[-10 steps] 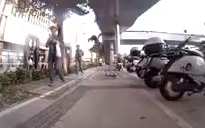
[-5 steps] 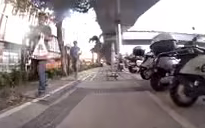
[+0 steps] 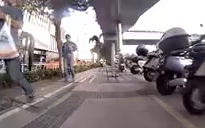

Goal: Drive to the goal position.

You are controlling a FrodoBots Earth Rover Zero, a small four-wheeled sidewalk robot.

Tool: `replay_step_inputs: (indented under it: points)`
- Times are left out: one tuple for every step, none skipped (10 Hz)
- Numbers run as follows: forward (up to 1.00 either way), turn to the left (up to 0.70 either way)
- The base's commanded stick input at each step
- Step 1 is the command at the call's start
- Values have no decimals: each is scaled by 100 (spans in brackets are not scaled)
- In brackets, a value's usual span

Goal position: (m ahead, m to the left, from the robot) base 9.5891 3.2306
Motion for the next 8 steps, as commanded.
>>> replay_step_inputs:
  points:
    - [45, 0]
    - [45, 0]
    - [45, 0]
    - [45, 0]
    - [45, 0]
    - [45, 0]
    - [45, 0]
    - [45, 0]
